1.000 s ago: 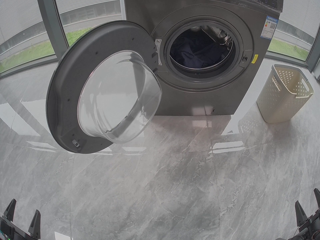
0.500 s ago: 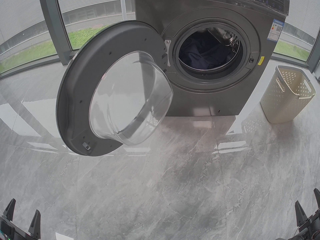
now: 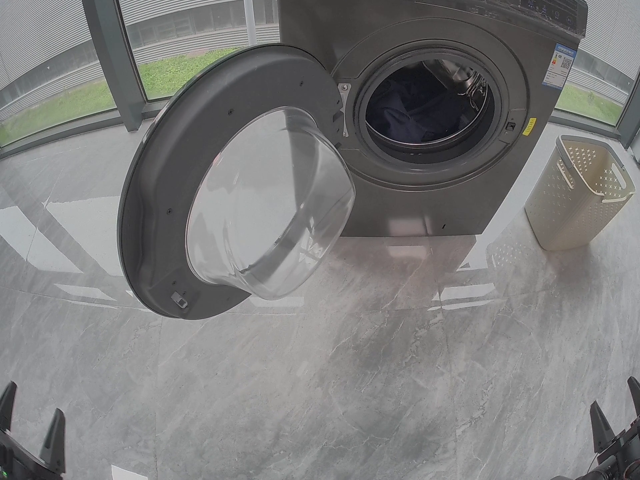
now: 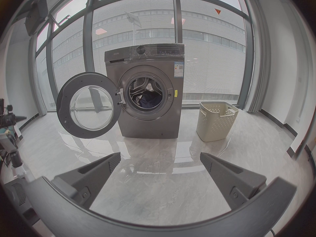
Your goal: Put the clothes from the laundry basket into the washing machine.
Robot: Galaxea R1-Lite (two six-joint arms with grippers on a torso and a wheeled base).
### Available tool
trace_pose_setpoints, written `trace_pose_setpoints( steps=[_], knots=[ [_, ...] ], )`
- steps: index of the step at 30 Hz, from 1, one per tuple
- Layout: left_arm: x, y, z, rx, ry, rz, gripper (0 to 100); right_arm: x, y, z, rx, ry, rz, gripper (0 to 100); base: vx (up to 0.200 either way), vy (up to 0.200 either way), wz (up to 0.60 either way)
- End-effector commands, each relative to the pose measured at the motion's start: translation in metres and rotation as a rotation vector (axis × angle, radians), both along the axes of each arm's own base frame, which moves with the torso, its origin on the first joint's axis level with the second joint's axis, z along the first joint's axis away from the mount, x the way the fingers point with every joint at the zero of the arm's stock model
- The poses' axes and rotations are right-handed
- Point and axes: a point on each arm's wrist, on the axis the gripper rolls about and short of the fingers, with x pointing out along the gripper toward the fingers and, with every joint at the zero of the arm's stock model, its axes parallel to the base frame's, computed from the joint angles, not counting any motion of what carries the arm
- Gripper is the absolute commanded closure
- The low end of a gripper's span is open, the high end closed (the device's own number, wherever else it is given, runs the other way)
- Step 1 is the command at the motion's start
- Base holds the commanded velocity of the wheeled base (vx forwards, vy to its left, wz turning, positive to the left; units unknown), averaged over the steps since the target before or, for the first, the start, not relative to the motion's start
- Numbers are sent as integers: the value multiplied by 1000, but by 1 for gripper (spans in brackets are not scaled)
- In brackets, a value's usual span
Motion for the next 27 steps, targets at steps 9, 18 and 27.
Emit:
trace_pose_setpoints(
  steps=[9,18,27],
  knots=[
    [99,-7,88,6,231,-300,0,0,0,-5,-1,5,0,0,0,0,0],
    [159,-17,111,-26,255,-423,0,0,0,-5,-1,5,0,0,0,0,0],
    [207,-38,125,-20,293,-512,0,0,0,-5,-1,5,0,0,0,0,0]
  ],
)
